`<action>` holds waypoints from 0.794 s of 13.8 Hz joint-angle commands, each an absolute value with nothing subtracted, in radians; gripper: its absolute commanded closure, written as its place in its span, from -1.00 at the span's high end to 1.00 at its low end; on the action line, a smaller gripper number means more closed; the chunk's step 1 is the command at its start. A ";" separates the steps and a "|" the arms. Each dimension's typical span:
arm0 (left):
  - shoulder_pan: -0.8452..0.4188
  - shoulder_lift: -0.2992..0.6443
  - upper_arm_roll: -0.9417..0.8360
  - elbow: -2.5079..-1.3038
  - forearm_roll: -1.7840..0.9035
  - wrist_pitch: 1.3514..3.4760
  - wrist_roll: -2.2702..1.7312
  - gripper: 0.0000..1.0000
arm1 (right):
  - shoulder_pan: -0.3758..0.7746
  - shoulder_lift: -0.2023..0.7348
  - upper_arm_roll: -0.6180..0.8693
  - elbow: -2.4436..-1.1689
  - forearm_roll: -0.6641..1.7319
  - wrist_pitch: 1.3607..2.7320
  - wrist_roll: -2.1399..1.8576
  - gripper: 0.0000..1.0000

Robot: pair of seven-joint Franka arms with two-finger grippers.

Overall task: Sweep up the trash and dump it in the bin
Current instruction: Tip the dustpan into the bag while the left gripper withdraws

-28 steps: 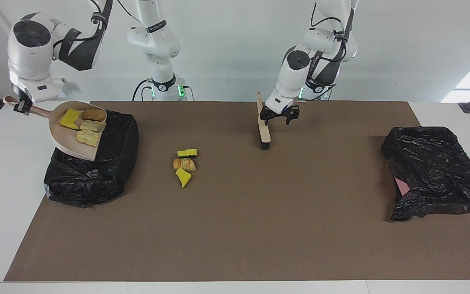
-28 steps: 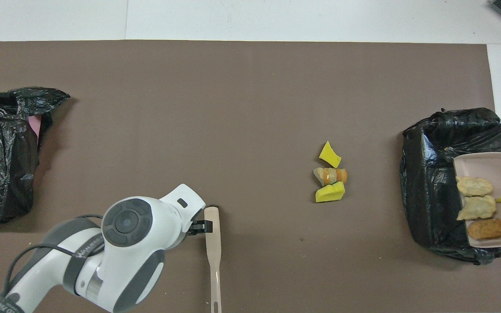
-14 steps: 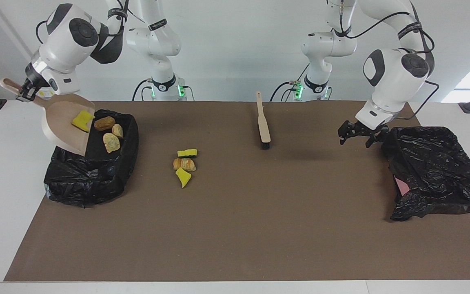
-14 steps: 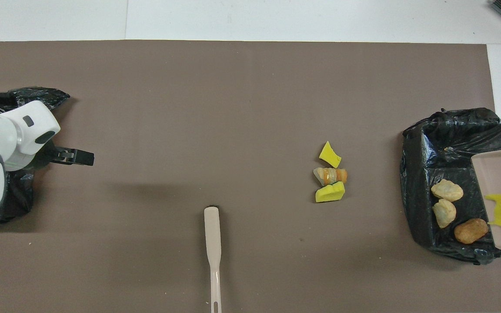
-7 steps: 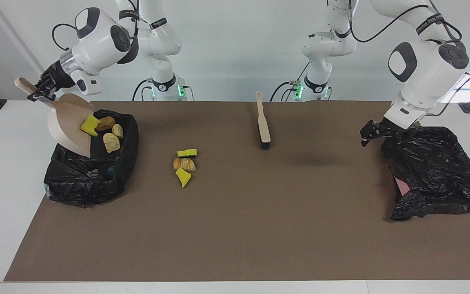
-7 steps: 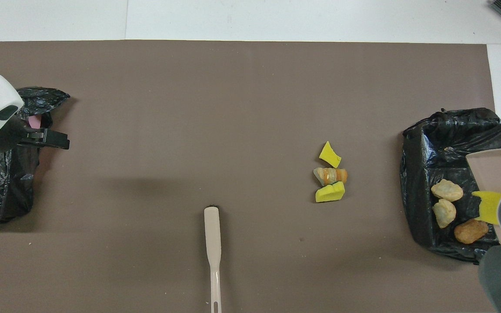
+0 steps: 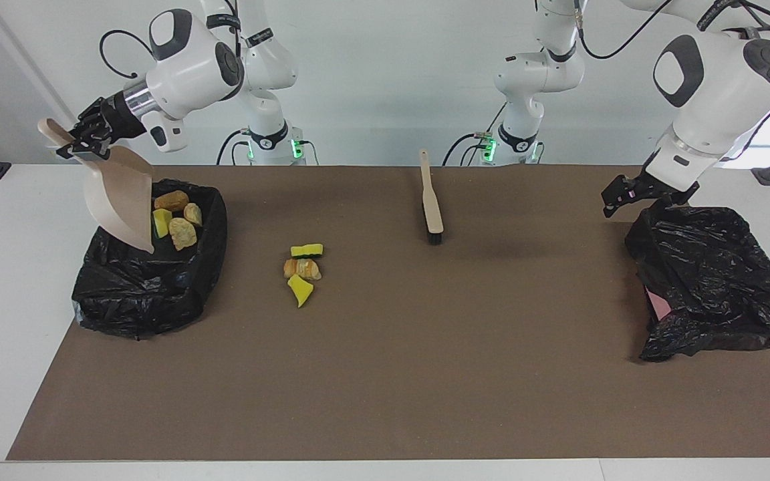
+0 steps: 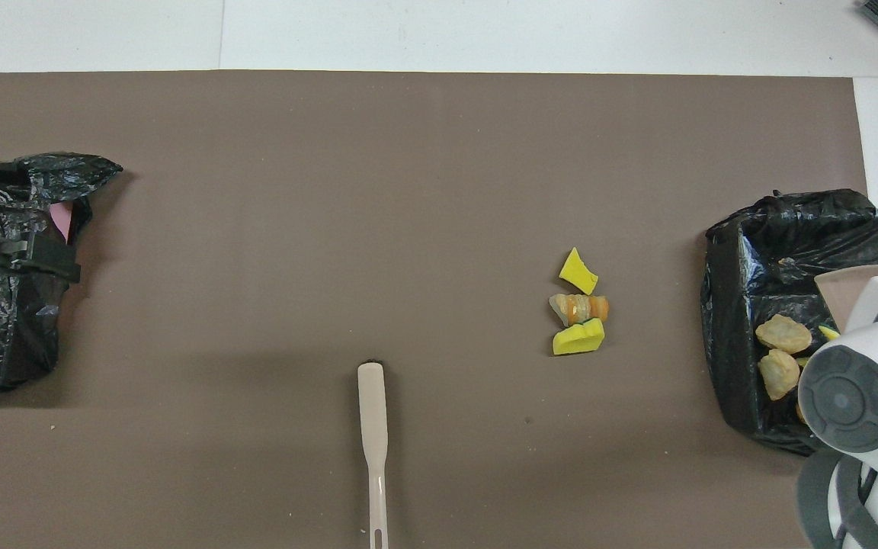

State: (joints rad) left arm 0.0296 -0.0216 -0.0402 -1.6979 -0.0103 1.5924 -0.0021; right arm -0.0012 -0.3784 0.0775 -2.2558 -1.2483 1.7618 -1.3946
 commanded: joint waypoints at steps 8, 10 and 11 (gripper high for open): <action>0.028 -0.031 -0.046 -1.666 0.000 1.589 0.048 1.00 | -0.005 -0.376 0.345 -2.042 -0.711 1.417 -0.967 -1.00; 0.032 -0.025 -0.046 -1.655 0.002 1.576 0.048 1.00 | -0.005 -0.351 0.345 -2.014 -0.524 1.433 -0.763 -1.00; 0.031 -0.009 -0.045 -1.638 0.002 1.563 0.048 1.00 | -0.003 -0.327 0.347 -1.982 -0.446 1.434 -0.664 -1.00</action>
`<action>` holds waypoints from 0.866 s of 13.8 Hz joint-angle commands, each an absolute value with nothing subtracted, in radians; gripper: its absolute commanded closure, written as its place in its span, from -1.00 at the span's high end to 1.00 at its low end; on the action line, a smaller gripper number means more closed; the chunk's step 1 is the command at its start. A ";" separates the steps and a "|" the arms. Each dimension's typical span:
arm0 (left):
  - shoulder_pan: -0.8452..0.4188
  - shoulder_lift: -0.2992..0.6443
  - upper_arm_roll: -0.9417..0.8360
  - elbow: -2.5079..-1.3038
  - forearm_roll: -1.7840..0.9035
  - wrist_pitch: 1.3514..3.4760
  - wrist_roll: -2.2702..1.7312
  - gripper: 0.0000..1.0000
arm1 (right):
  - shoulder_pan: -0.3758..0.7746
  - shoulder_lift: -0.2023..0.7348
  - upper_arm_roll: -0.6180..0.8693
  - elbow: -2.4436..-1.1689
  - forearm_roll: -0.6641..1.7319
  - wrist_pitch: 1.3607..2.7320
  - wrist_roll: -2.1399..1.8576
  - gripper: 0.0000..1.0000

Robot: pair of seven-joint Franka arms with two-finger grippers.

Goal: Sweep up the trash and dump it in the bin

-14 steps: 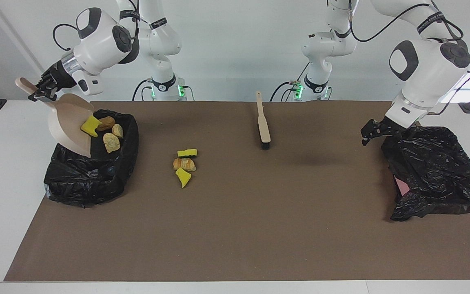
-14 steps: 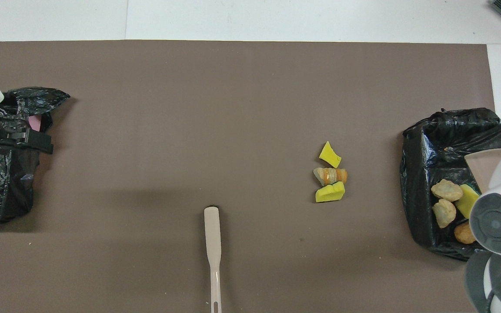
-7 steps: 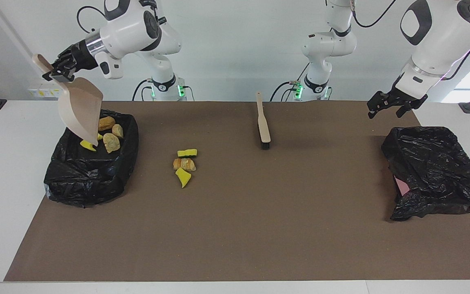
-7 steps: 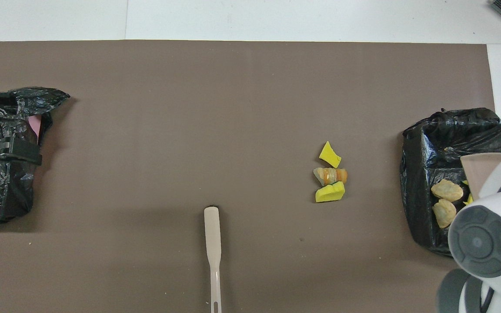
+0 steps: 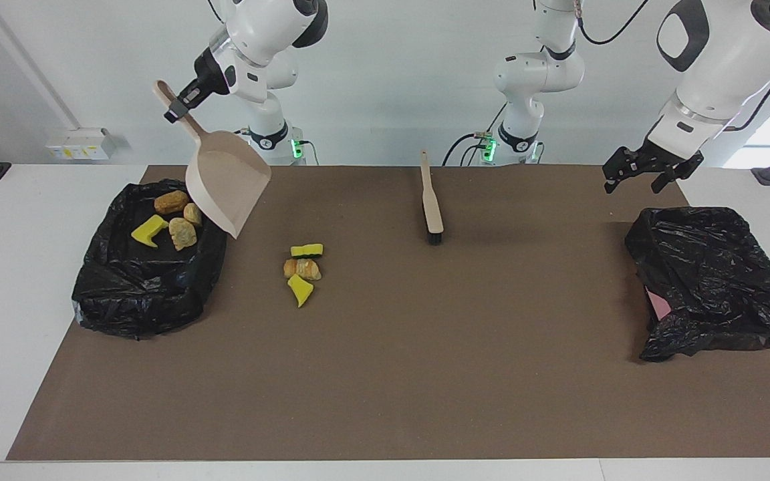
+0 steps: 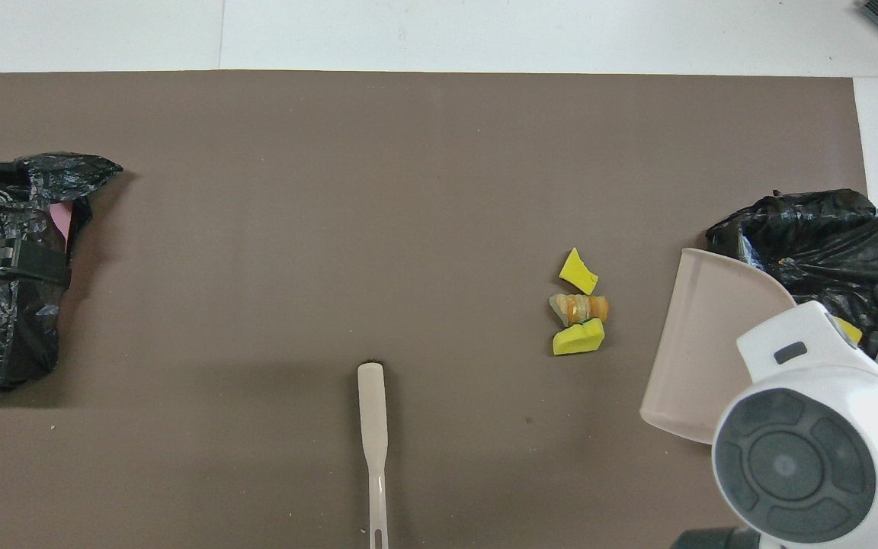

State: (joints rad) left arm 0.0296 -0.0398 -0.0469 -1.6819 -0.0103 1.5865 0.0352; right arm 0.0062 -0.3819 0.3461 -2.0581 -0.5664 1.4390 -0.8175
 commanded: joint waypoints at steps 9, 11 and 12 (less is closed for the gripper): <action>0.028 -0.003 -0.044 -1.625 0.000 1.542 0.051 1.00 | 0.162 0.134 0.416 -1.584 -0.124 1.479 0.323 -1.00; 0.032 -0.005 -0.044 -1.626 0.000 1.534 0.052 1.00 | 0.215 0.271 0.416 -1.469 -0.121 1.555 0.461 -1.00; 0.032 -0.006 -0.044 -1.629 0.000 1.532 0.052 1.00 | 0.234 0.320 0.416 -1.430 -0.121 1.590 0.507 -1.00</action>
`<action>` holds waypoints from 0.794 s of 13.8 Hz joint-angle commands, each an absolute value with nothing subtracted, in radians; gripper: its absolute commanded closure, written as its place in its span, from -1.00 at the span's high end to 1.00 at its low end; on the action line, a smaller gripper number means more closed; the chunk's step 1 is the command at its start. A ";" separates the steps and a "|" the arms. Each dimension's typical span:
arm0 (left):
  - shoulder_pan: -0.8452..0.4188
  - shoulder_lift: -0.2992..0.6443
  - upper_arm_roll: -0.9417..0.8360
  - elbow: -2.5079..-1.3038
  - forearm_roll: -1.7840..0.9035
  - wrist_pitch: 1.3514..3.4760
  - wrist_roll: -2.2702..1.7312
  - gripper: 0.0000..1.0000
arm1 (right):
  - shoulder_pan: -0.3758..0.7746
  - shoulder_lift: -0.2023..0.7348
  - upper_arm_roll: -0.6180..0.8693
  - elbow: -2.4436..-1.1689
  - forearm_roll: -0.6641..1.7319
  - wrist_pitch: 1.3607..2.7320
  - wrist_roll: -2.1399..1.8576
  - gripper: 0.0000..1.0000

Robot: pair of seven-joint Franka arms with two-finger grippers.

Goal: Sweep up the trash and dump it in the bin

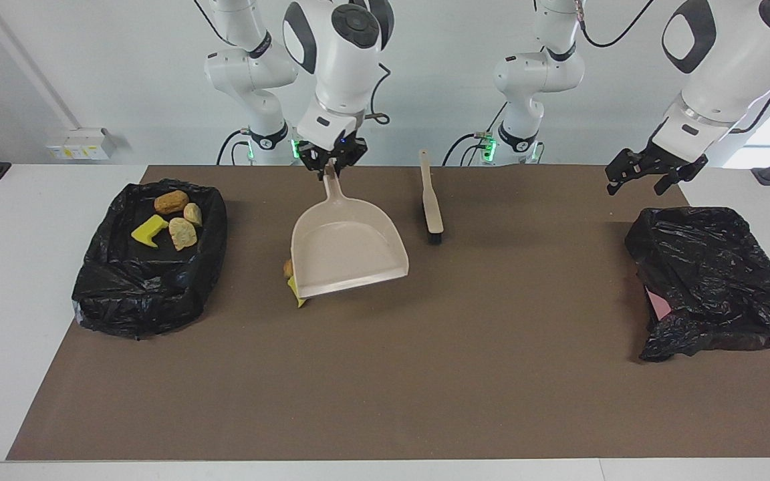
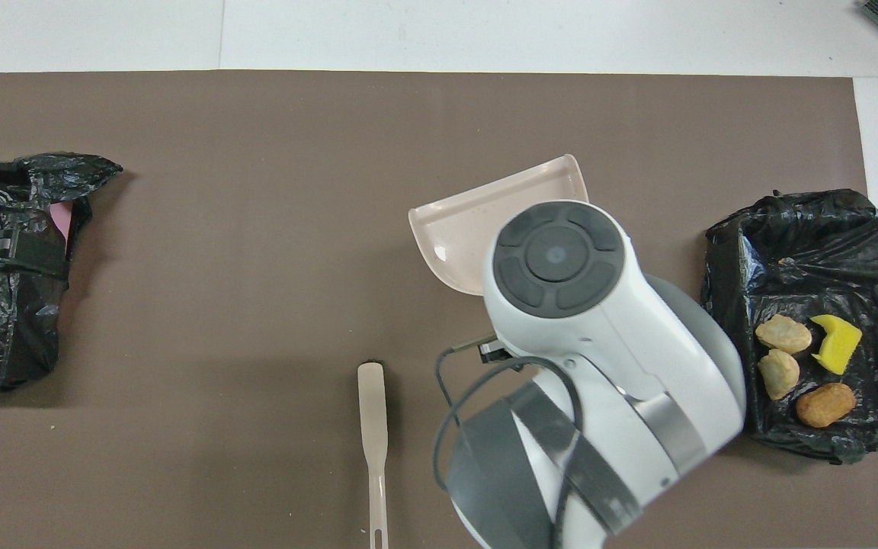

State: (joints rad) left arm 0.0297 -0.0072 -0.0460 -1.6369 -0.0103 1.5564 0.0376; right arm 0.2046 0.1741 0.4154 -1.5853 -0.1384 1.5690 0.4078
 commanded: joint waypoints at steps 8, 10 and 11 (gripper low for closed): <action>0.034 -0.021 -0.041 -1.634 0.005 1.542 0.052 1.00 | 0.440 0.692 0.338 -1.181 -0.141 1.945 0.769 -1.00; 0.034 -0.021 -0.040 -1.634 0.005 1.543 0.054 1.00 | 0.443 0.710 0.337 -1.199 -0.170 1.959 0.770 -1.00; 0.034 -0.021 -0.040 -1.634 0.006 1.543 0.054 1.00 | 0.454 0.724 0.339 -1.209 -0.182 1.982 0.772 -1.00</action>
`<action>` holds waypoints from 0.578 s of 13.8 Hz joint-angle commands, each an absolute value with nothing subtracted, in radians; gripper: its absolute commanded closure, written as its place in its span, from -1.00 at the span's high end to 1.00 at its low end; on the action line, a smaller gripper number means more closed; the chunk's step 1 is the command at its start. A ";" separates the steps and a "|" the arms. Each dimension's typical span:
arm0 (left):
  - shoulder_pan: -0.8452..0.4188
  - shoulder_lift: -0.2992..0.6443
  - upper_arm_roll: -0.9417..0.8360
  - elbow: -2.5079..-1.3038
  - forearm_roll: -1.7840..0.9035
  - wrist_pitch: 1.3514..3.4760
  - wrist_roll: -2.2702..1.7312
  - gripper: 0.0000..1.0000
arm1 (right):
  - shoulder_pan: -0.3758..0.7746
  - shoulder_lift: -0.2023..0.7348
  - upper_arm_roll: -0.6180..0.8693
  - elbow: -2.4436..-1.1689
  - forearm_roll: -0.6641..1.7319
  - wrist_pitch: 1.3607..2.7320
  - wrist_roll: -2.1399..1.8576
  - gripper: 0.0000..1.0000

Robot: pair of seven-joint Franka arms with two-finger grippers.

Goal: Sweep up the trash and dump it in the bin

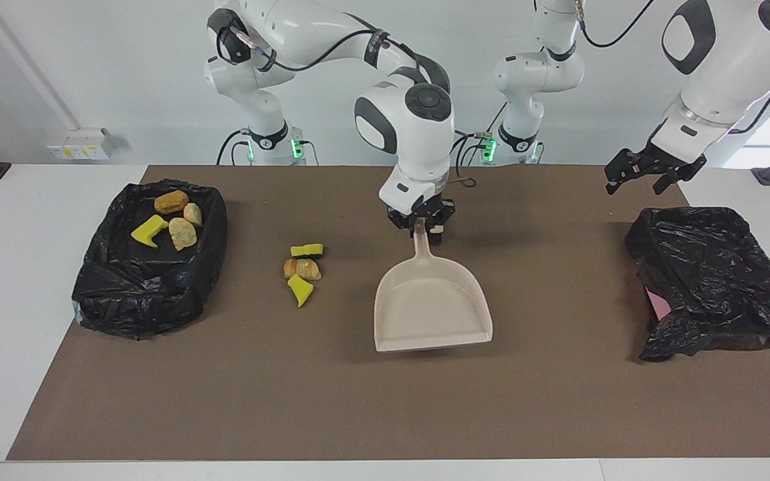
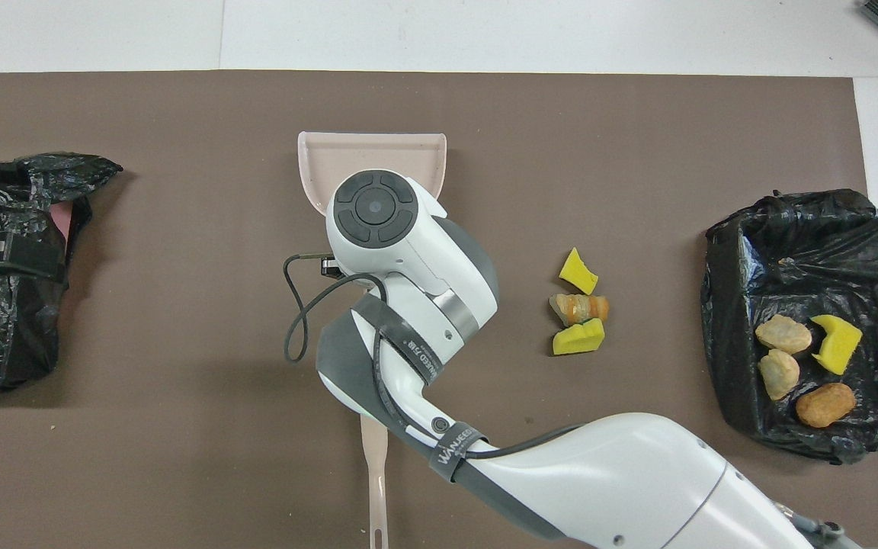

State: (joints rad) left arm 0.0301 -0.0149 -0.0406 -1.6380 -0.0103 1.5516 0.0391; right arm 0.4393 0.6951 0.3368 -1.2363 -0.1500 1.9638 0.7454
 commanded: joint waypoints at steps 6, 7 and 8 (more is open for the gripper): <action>0.028 -0.021 -0.041 -1.635 0.009 1.549 0.057 1.00 | 0.463 0.730 0.341 -1.262 -0.195 2.040 0.775 0.13; 0.022 -0.021 -0.041 -1.637 0.009 1.549 0.057 1.00 | 0.462 0.726 0.341 -1.276 -0.195 2.034 0.775 0.36; 0.017 -0.023 -0.043 -1.637 0.009 1.549 0.058 1.00 | 0.462 0.719 0.341 -1.284 -0.195 2.030 0.778 0.86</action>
State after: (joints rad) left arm 0.0296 -0.0149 -0.0433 -1.6380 -0.0101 1.5522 0.0449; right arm 0.4652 0.7389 0.3370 -1.2445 -0.1760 2.0053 0.7456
